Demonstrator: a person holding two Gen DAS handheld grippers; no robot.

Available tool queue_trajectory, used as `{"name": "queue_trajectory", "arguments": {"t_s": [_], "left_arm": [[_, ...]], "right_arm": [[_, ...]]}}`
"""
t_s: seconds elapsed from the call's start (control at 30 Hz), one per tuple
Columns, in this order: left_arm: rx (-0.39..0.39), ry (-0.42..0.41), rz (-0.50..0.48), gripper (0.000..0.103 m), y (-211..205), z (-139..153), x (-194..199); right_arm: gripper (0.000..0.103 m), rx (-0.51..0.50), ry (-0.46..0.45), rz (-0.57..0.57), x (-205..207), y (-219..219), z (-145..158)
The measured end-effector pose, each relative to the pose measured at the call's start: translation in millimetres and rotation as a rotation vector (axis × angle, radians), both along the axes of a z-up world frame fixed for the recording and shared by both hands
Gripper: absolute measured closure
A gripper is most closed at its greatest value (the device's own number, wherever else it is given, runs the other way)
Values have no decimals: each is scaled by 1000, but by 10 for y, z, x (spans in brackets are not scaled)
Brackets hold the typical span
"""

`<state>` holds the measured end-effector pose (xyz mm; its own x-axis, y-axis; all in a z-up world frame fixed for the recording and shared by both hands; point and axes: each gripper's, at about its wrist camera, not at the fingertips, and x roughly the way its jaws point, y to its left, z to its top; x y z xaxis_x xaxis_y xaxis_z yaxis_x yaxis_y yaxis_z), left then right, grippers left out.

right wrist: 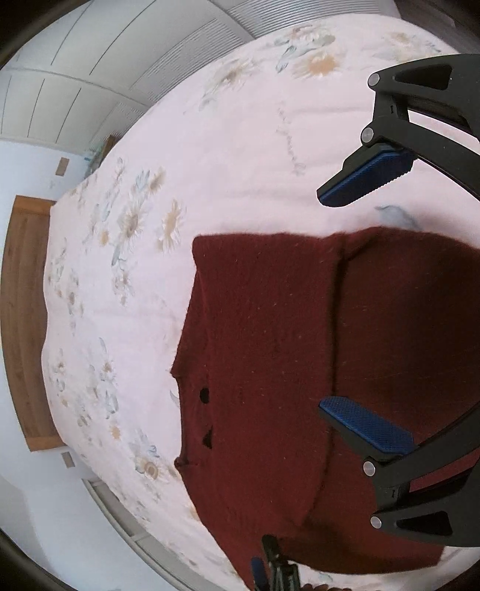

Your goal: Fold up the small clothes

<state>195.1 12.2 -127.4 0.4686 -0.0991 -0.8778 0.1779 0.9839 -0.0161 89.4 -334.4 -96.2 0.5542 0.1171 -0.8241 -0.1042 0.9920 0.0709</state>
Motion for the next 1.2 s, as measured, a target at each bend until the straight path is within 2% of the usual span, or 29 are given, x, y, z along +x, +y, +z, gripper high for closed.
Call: {"name": "queue_trajectory", "arguments": {"t_s": [0.13,0.27,0.4,0.63,0.8,0.93,1.03,1.2], "left_arm": [[-31,-30,19,1,178,232,-159],[-28,-82,80,1,388,426,-351],[-15,-80,167,1,693,504,-477],[-9,-72,391,1,1617,630,-741],[-23,-32,608,1,2312,628,-895],[-70,-20,748,1,2790,603,-1006],[-102,24,835,1,3080,484,-984],[-159,81,905,1,3342,300,-899]], "right_arm": [[1,26,-4,-21,-138,11,119],[1,30,-15,-32,-277,32,216],[1,36,-12,-41,-403,57,248],[1,54,-3,-54,-519,151,260],[1,36,0,-49,-508,271,283],[1,35,5,-40,-482,395,288],[1,29,12,-31,-463,470,272],[1,9,28,-25,-427,545,237]]}}
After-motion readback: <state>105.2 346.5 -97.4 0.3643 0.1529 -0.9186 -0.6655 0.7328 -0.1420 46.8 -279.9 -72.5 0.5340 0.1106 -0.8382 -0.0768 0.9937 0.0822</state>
